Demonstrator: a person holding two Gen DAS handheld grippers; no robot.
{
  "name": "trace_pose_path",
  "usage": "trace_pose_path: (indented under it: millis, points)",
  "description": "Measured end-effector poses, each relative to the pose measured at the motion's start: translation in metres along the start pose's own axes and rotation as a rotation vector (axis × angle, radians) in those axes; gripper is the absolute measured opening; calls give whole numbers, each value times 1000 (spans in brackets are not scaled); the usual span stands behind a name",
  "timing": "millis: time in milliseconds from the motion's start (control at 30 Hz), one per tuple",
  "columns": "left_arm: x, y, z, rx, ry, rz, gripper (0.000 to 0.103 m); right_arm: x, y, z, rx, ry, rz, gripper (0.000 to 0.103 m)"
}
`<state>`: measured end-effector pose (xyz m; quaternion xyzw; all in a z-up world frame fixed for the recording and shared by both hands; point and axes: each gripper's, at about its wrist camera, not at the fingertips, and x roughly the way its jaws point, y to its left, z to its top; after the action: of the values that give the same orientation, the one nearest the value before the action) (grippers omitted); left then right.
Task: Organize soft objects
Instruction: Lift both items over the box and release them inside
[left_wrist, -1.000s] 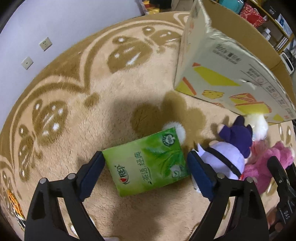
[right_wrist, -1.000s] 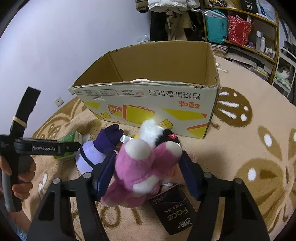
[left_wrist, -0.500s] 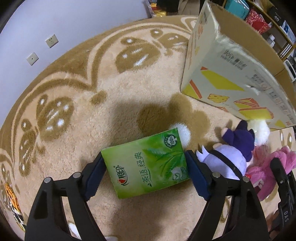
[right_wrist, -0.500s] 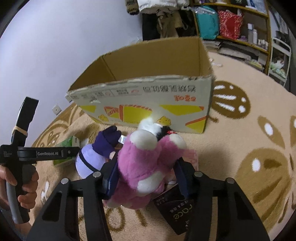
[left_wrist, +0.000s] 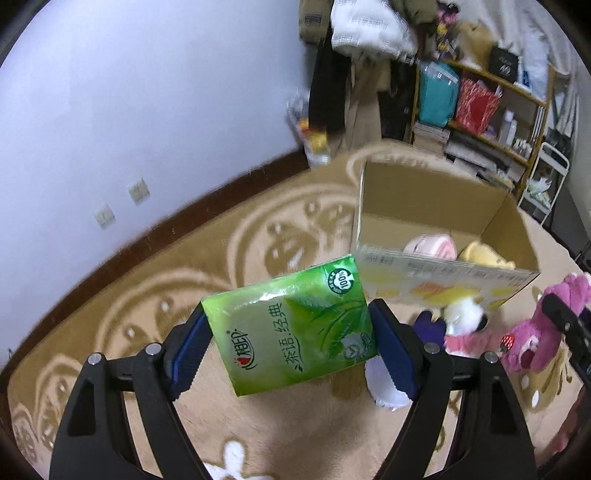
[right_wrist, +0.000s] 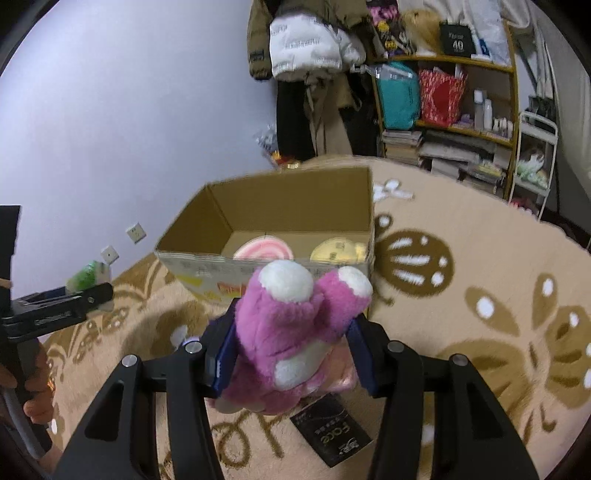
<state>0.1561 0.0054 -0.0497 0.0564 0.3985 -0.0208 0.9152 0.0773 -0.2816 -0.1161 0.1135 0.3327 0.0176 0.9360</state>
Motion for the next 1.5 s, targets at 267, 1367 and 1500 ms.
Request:
trace_pose_path:
  millis: [267, 1367, 1500]
  points:
    - [-38, -15, 22, 76, -125, 10, 83, -31, -2, 41, -19, -109, 0, 56]
    - [49, -81, 82, 126, -59, -124, 83, 40, -2, 95, -142, -28, -54, 60]
    - [56, -82, 83, 103, -46, -130, 83, 43, 10, 91, -194, -6, -51, 60]
